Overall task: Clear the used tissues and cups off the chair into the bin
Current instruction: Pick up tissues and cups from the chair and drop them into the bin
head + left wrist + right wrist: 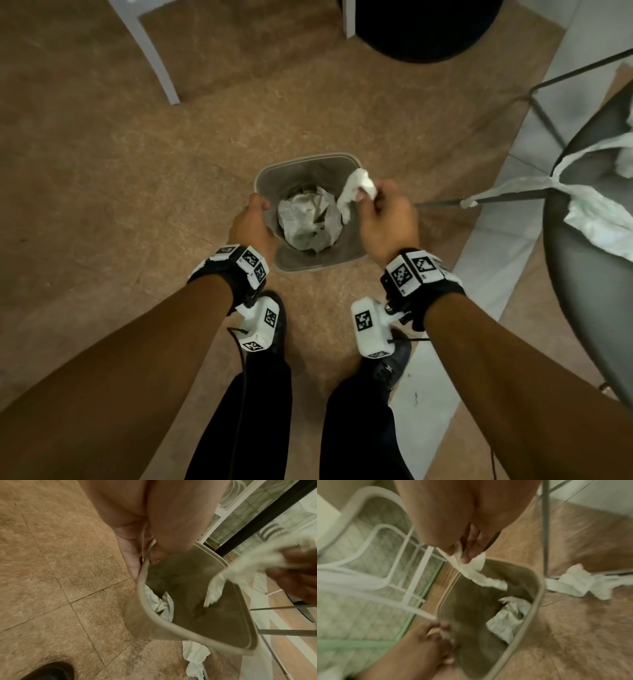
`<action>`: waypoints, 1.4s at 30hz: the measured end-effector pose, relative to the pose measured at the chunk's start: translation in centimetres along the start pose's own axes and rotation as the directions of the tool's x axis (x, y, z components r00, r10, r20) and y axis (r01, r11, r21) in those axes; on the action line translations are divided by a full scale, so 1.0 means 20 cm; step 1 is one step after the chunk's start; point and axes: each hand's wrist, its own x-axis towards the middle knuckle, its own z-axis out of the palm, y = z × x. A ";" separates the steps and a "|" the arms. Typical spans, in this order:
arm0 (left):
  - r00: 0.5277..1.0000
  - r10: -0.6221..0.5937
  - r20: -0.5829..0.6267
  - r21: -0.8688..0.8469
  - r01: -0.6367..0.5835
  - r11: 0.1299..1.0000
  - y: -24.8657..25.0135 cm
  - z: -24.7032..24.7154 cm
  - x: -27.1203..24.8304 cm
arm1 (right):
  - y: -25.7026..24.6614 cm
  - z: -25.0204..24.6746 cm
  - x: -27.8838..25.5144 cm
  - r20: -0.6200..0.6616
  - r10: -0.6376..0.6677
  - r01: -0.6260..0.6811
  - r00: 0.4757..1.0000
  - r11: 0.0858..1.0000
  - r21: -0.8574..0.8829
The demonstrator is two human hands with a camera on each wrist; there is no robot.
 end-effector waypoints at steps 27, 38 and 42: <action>0.910 0.269 -0.317 -0.196 -0.340 0.920 0.03 0.24 0.21 | 1.17 0.12 0.24 0.206 0.524 -0.310 0.827 0.729 -0.610; 0.840 0.390 -0.377 -0.206 -0.487 0.849 0.04 0.34 0.36 | 1.37 0.46 0.27 0.281 0.462 -0.174 0.841 0.723 -0.669; 0.829 0.408 -0.382 -0.192 -0.503 0.842 0.03 0.33 0.37 | 1.33 0.49 0.33 0.079 0.401 -0.309 0.913 0.804 -0.509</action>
